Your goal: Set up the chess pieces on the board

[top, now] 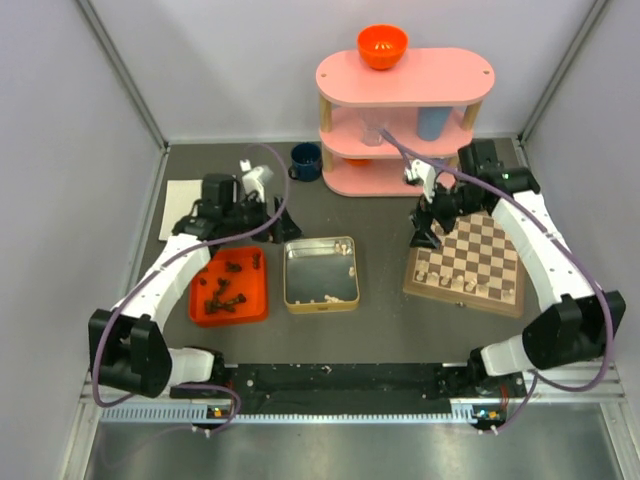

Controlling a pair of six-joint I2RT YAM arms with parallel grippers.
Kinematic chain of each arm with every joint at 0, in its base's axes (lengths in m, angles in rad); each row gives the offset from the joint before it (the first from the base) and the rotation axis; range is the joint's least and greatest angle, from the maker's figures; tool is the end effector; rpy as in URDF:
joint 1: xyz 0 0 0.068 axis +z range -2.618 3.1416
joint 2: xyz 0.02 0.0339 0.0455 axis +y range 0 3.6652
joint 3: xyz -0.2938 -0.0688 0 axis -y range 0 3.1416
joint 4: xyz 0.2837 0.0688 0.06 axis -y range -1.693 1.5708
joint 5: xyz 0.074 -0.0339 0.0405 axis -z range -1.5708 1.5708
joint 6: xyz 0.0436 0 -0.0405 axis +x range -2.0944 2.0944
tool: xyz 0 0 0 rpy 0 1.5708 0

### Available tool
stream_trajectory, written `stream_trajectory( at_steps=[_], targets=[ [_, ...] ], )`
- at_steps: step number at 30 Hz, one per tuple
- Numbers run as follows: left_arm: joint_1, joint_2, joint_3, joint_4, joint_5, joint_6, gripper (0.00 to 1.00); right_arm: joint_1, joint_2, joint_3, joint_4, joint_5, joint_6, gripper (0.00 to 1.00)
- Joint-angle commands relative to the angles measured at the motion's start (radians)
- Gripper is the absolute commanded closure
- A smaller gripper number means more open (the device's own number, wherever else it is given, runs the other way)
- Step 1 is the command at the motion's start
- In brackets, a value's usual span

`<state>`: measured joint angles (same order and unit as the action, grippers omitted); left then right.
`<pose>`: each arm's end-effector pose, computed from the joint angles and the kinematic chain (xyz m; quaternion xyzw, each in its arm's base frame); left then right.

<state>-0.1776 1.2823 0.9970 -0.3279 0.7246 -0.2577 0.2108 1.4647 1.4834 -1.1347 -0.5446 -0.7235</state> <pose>0.3027 -0.0837 0.3115 0.1299 0.8358 -0.4002 0.3527 0.3085 0.0891 0.3710 -0.4767 0.8105 0.1984 0.2765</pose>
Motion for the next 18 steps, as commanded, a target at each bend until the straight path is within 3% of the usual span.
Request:
stream_trajectory(
  at_steps=[1, 5, 10, 14, 18],
  targets=[
    [-0.129, 0.029, 0.022, -0.135, -0.137, 0.061, 0.15, 0.019, -0.06, -0.161, 0.158, -0.582, -0.265, 0.09],
    [-0.158, 0.045, 0.003, -0.183, -0.365, 0.011, 0.22, 0.145, 0.0, -0.186, 0.156, -0.58, -0.424, 0.08],
    [-0.155, 0.064, 0.006, -0.162, -0.447, -0.097, 0.3, 0.275, 0.107, -0.111, 0.167, -0.433, -0.524, 0.05],
    [-0.151, 0.114, 0.034, -0.204, -0.534, -0.182, 0.36, 0.389, 0.242, -0.008, 0.208, -0.255, -0.486, 0.01],
    [-0.024, 0.025, -0.029, -0.197, -0.623, -0.259, 0.35, 0.447, 0.36, 0.15, 0.222, -0.062, -0.386, 0.09]
  ],
)
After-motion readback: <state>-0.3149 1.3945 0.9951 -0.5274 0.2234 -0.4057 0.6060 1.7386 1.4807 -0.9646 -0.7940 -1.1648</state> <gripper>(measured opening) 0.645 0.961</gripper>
